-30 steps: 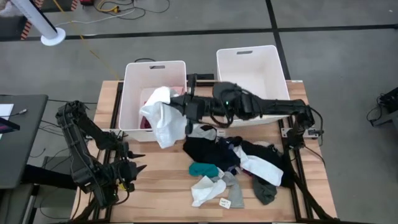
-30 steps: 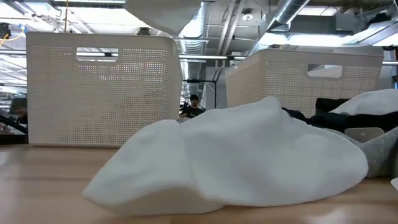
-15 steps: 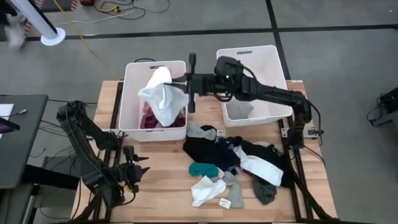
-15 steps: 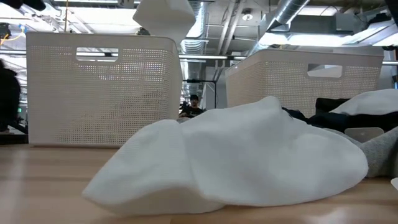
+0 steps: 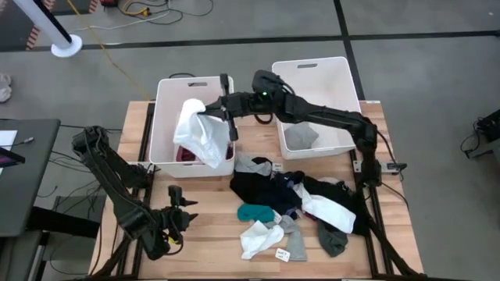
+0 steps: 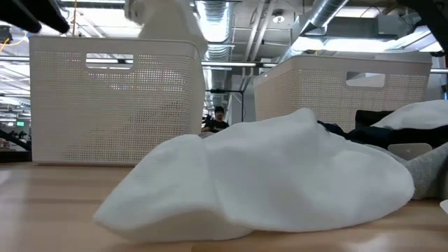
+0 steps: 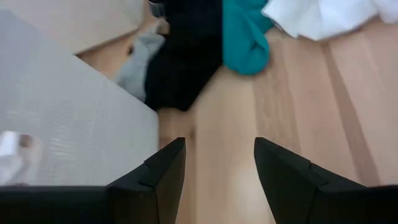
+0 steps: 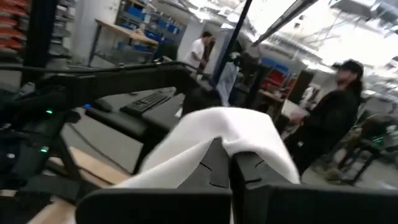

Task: Sort clothes
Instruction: Put the white underwear into the left white bin

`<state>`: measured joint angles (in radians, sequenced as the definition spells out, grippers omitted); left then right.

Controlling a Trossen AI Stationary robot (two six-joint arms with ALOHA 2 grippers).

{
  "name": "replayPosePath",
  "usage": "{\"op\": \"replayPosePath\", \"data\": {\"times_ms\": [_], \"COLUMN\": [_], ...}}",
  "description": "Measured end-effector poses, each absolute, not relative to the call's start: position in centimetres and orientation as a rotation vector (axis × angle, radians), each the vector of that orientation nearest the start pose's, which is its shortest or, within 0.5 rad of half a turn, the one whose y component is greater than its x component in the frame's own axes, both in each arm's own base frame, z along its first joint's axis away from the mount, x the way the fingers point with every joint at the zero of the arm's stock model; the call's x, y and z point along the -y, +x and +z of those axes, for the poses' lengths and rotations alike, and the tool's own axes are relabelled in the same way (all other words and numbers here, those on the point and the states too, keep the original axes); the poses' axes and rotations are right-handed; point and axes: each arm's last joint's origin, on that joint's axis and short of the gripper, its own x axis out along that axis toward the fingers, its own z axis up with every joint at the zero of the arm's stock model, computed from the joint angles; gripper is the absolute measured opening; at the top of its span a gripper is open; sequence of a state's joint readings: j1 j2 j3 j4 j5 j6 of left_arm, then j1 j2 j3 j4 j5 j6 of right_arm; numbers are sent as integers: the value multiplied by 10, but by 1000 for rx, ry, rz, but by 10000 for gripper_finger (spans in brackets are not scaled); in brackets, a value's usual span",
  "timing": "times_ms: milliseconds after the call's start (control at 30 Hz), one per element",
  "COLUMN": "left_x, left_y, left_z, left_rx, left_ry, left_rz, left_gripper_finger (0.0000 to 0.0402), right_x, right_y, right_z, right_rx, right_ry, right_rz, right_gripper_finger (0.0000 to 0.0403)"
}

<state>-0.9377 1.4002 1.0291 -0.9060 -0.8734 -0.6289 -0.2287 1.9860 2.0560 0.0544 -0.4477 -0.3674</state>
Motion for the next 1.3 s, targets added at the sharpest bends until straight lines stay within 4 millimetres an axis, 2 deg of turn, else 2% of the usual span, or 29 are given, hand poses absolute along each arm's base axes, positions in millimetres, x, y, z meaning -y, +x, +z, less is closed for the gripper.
{"op": "replayPosePath", "data": {"times_ms": [167, 400, 667, 900, 1000, 1300], "left_x": [188, 188, 189, 190, 191, 188], "left_y": [171, 175, 178, 181, 184, 193], "left_z": [236, 234, 235, 236, 237, 239], "left_rx": [-747, -732, -714, -705, -692, -699], "left_ry": [389, 395, 394, 387, 388, 382], "left_rz": [152, 137, 125, 100, 90, 56], "left_gripper_finger": [185, 185, 185, 185, 185, 185], "right_x": [104, 117, 120, 122, 124, 135], "right_y": [452, 450, 446, 445, 454, 489], "right_z": [429, 411, 391, 377, 368, 317], "right_rx": [142, -25, -221, -299, -294, -295], "right_ry": [-361, -283, -217, -191, -182, -118], "right_rz": [203, 200, 224, 232, 226, 213], "right_gripper_finger": [0, 0, 0, 0, 0, 7]}}
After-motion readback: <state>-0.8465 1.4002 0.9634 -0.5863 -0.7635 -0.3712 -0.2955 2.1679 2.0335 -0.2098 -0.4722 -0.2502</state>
